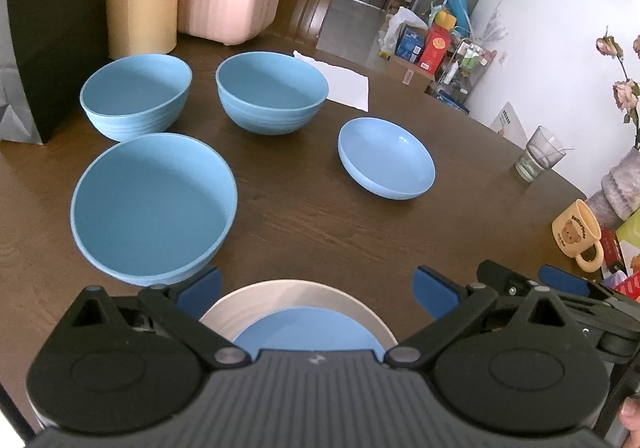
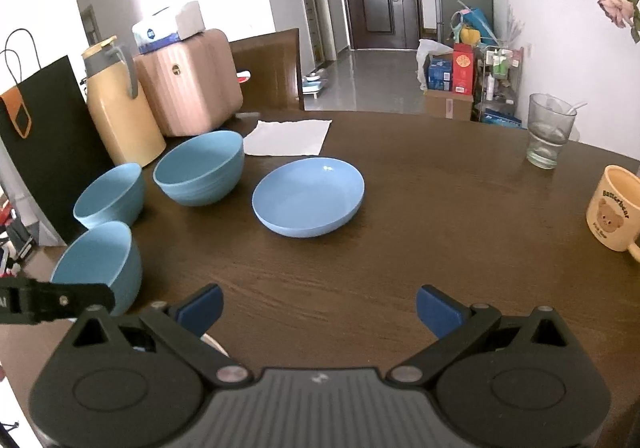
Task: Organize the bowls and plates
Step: 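Raise both open tools away from the stacked plates, then move the left tool to the second light-blue plate rim while the right tool approaches it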
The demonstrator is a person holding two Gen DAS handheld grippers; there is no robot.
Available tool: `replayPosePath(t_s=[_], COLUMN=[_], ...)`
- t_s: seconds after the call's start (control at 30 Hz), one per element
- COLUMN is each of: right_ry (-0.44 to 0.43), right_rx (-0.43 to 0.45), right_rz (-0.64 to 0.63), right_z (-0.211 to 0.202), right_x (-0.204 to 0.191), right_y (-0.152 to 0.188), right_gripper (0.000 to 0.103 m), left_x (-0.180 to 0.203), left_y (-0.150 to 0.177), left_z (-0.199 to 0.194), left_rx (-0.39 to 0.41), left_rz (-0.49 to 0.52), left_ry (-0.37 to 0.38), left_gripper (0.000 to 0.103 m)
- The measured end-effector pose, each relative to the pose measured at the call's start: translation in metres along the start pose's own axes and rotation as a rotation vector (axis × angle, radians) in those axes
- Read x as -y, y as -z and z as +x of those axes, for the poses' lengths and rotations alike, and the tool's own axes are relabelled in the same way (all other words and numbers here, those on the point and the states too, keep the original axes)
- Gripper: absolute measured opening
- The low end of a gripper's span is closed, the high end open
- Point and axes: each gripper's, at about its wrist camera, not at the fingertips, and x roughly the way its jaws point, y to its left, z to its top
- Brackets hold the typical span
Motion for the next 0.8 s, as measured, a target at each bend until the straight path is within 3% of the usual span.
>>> replayPosePath(t_s=[0.5, 0.8], right_ry=[-0.019, 0.019], right_rx=[0.047, 0.01], right_rz=[0.065, 0.049], right_z=[0.029, 0.055], right_x=[0.024, 0.043], right_y=[-0.031, -0.044], right_gripper=[0.103, 0.103], left_x=[0.016, 0.032], left_y=[-0.03, -0.046], left_z=[0.033, 0.059], left_rx=[-0.02, -0.045], left_rz=[-0.01, -0.027], left_ry=[-0.002, 0.001], left_gripper=[0.103, 0.103])
